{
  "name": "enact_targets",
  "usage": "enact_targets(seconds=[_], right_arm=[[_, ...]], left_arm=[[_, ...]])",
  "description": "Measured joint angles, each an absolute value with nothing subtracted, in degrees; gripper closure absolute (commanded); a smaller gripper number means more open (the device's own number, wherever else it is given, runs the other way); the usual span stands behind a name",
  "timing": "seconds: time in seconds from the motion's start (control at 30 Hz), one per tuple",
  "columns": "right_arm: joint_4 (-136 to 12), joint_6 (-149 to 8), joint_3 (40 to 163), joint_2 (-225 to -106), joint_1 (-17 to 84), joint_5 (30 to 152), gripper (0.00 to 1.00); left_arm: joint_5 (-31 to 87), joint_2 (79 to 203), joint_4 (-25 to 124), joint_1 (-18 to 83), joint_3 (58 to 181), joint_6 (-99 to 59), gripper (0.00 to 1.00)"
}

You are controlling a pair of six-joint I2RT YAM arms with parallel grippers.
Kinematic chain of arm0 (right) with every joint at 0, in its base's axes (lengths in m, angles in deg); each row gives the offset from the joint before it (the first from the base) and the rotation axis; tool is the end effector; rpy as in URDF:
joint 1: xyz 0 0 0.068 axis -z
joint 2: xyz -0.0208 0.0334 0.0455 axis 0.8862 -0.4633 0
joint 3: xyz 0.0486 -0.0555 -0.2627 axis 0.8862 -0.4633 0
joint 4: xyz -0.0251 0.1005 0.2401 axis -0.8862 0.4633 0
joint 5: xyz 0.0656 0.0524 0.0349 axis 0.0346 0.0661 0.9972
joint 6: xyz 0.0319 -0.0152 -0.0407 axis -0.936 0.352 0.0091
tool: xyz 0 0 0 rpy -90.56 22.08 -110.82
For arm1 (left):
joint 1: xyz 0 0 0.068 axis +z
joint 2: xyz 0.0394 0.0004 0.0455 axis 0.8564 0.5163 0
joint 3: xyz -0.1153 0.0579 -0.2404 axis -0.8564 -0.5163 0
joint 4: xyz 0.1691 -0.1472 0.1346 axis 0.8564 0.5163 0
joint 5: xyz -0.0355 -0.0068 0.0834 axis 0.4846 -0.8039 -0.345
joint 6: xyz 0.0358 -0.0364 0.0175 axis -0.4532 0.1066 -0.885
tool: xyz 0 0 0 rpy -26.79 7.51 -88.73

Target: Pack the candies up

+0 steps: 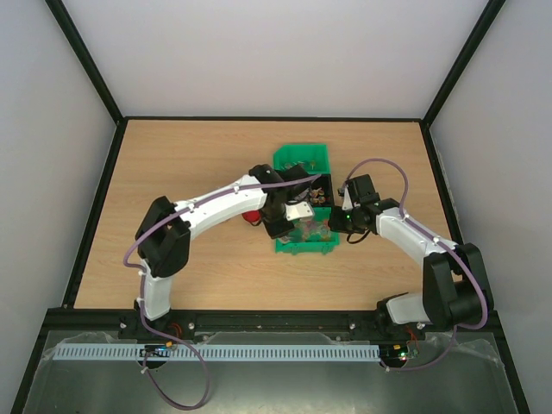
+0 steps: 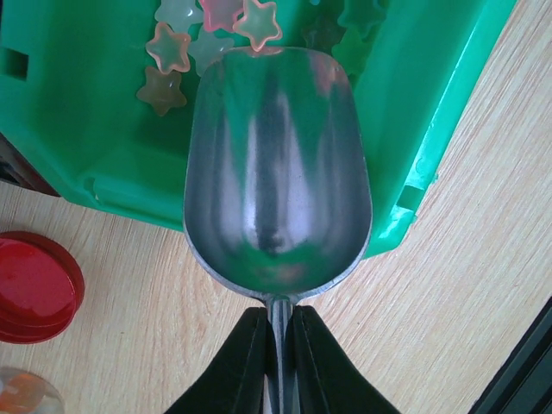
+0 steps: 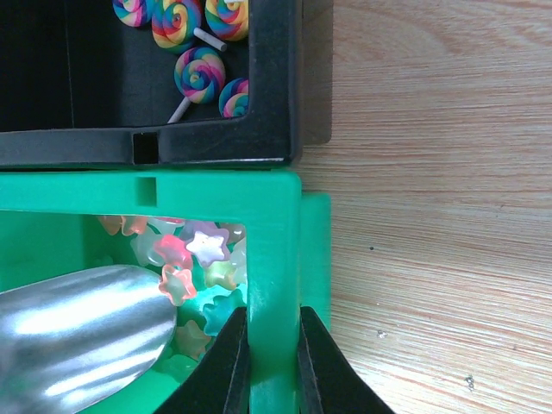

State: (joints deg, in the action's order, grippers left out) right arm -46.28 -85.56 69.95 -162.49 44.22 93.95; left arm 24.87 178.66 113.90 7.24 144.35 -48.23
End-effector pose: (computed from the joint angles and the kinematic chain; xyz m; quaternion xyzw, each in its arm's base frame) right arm 0.2563 0.0914 0.2000 -0.0019 0.9375 0.1996 0.2850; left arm 0.2439 -0.3139 0.2401 0.5624 0.8193 -0.0752 0.0822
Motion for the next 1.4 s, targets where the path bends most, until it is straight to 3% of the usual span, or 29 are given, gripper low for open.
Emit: enact_targets(seconds=[0.43,1.03,1.4], right_arm=[[-46.3,-85.1,70.0,-162.5,44.2,94.1,0.99],[-46.3,-84.6,70.0,-162.7,44.5,94.6,0.99],[-46.3,-83.6,70.0,-162.7,44.9,94.6,0.99]], left_arm=[[31.4,175.9,98.4,11.3,134.3,-45.6,0.98],[29.5,179.3,91.0,7.4,135.6,-45.8,0.98],[35.1,172.6,71.7,10.4,118.8,-46.0,0.98]])
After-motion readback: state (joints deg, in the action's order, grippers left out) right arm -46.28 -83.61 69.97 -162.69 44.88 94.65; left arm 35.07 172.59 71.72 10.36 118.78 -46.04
